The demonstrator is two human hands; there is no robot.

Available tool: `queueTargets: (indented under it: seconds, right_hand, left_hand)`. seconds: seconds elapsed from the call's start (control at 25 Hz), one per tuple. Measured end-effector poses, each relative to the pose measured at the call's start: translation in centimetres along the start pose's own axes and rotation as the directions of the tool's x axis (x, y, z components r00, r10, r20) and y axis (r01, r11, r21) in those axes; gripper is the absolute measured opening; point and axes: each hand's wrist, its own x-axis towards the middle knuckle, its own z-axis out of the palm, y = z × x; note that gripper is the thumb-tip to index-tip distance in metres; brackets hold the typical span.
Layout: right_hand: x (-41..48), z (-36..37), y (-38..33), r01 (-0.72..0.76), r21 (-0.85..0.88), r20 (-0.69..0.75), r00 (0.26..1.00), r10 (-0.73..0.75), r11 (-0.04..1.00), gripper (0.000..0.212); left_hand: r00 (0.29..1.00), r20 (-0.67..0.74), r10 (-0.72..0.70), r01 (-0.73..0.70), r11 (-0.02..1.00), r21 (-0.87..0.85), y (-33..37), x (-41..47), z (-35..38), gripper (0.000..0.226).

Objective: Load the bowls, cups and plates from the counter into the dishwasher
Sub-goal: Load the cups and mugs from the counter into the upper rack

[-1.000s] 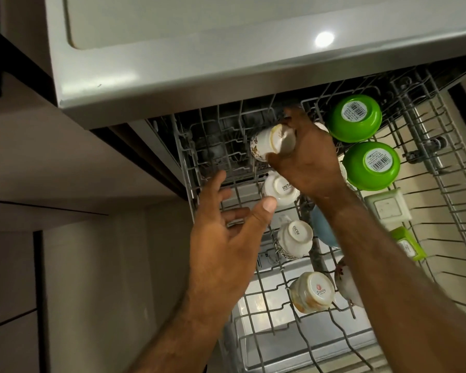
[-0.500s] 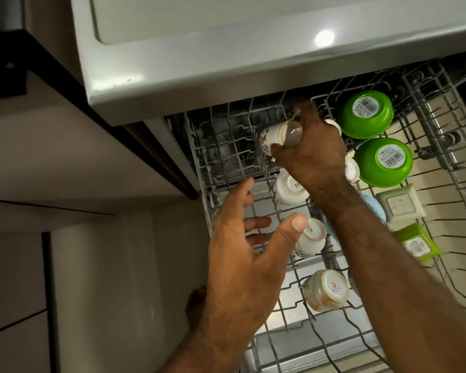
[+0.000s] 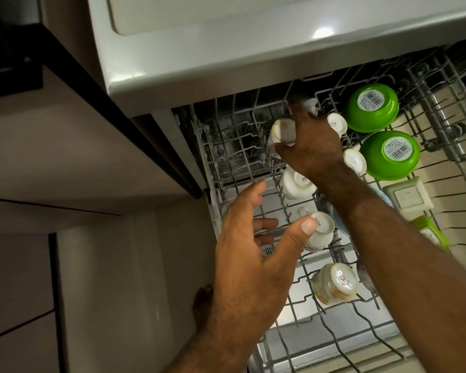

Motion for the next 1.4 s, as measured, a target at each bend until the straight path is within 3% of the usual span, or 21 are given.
queueTargets:
  seconds: [0.12,0.24,0.48,0.64,0.96,1.12,1.4]
  right_hand:
    - [-1.6,0.0,0.6,0.024,0.086,0.04,0.999,-0.027,0.996,0.089]
    - [-4.2,-1.3,0.3,0.038,0.151,-0.064,0.998,-0.028,0.988,0.089]
    - [-11.3,-6.5,-3.3,0.024,0.233,-0.197,0.98,0.023,0.972,0.079]
    - [-15.8,-11.4,-6.3,0.05,0.259,-0.232,0.973,0.012,0.965,0.068]
    - [-23.9,-23.2,-16.1,0.166,0.314,-0.256,0.963,-0.085,0.935,0.065]
    - [-27.4,-29.5,-22.2,0.29,0.298,-0.288,0.936,-0.204,0.909,0.064]
    - [-29.4,-36.0,-33.2,0.437,0.237,-0.327,0.877,-0.352,0.868,0.065]
  left_hand:
    - [0.999,0.004,0.039,-0.04,0.997,0.063,0.3,-0.6,-0.3,0.077]
    - [0.988,0.004,0.152,-0.149,0.967,0.204,1.1,-0.7,-1.3,0.077]
    - [0.957,-0.092,0.274,-0.203,0.862,0.464,4.4,-0.6,-6.5,0.082]
    - [0.933,-0.065,0.355,-0.249,0.765,0.593,8.6,-3.0,-9.9,0.089]
    - [0.897,0.017,0.441,-0.327,0.639,0.697,19.1,-11.4,-15.0,0.098]
    - [0.858,-0.009,0.513,-0.339,0.58,0.74,24.5,-15.4,-19.6,0.099]
    - [0.802,-0.12,0.585,-0.307,0.575,0.758,29.9,-19.2,-29.3,0.104]
